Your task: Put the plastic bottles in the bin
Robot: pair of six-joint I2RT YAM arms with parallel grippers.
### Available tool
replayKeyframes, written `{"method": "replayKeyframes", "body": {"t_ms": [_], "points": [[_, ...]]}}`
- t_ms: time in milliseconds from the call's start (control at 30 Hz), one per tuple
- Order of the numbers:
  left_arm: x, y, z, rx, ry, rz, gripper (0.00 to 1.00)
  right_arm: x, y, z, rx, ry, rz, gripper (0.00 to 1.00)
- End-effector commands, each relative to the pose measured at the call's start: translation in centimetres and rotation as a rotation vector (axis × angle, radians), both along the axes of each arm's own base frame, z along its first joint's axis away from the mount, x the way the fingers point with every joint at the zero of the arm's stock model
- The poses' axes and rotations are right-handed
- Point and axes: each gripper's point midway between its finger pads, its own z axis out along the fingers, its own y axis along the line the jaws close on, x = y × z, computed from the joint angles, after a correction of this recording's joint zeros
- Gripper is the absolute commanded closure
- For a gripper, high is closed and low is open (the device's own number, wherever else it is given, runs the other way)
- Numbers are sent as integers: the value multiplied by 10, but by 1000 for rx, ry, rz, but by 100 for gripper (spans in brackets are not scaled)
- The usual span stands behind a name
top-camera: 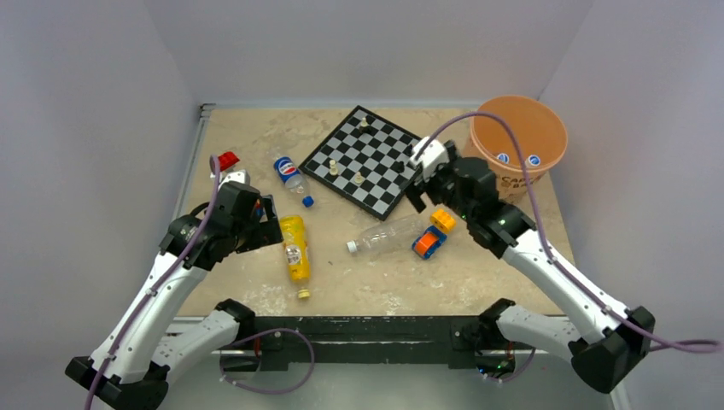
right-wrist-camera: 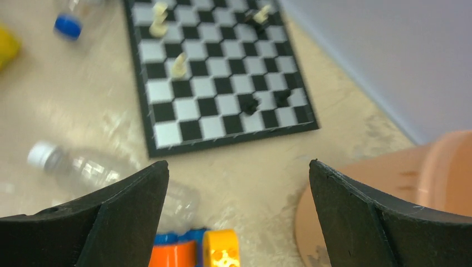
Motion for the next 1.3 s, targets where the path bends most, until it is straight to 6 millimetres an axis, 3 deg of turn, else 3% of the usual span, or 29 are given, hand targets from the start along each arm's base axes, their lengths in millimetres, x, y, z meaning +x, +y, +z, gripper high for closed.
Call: {"method": "replayKeyframes", "body": {"t_ms": [0,300,467,667,867,967,1100,1267], "points": [[1,2,4,7,-24,1,0,-28,30,-72,-244,124,219,1],[2,-1,1,-6,-15,5,0,-35,54,-146,-497,232,345,1],[1,0,1,-4,-13,6,0,-37,58,-187,-607,330,412,1],[0,0,2,-8,-16,7,0,-35,67,-215,-640,386,455,3],[0,1,4,-6,-22,5,0,-37,72,-243,-652,435,465,17],[0,2,4,-2,-23,6,0,-39,79,-243,-629,431,467,25],[0,2,4,1,-23,8,0,-45,89,-225,-586,413,481,39],[0,4,4,8,-26,11,0,-44,101,-161,-462,318,478,50]]}}
